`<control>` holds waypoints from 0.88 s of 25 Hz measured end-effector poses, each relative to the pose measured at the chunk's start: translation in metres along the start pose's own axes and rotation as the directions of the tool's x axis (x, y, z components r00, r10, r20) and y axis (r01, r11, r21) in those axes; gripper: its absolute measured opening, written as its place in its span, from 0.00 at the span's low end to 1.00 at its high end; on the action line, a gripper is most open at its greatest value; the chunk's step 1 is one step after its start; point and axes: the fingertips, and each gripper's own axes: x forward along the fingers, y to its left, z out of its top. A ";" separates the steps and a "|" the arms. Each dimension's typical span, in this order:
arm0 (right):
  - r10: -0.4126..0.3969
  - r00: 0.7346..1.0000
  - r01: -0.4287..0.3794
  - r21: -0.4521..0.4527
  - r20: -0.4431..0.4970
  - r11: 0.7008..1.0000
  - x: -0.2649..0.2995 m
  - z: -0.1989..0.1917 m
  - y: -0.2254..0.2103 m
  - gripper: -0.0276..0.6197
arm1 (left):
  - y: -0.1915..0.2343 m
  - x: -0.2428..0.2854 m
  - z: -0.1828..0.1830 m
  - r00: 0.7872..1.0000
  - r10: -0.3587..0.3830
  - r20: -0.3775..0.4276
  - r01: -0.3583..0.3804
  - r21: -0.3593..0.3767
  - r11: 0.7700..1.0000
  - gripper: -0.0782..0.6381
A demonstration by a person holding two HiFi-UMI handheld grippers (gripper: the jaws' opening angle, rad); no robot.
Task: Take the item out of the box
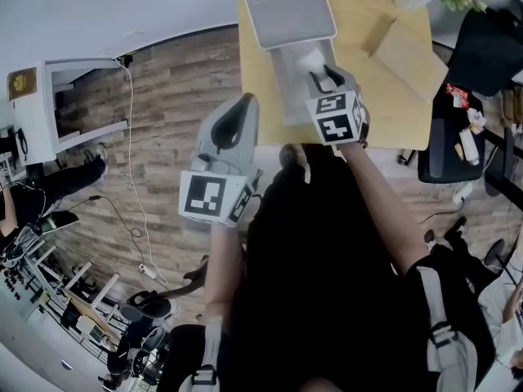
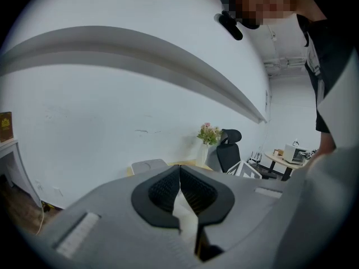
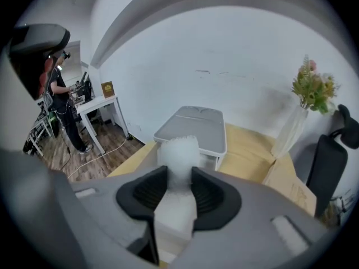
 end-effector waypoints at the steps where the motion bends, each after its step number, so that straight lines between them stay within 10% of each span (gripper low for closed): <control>1: -0.004 1.000 0.004 0.018 0.019 1.000 -0.007 0.000 0.003 0.26 | -0.002 -0.006 0.000 1.000 -0.010 0.002 0.010 0.004 1.000 0.12; 12: -0.053 0.979 0.036 0.091 0.195 0.995 -0.098 0.002 0.035 0.26 | -0.028 -0.072 -0.006 0.995 -0.081 0.057 0.080 0.022 0.997 0.12; 22: -0.066 0.907 0.005 0.146 0.416 0.989 -0.211 0.019 0.055 0.25 | -0.057 -0.130 0.000 0.982 -0.133 0.136 0.129 0.037 0.991 0.12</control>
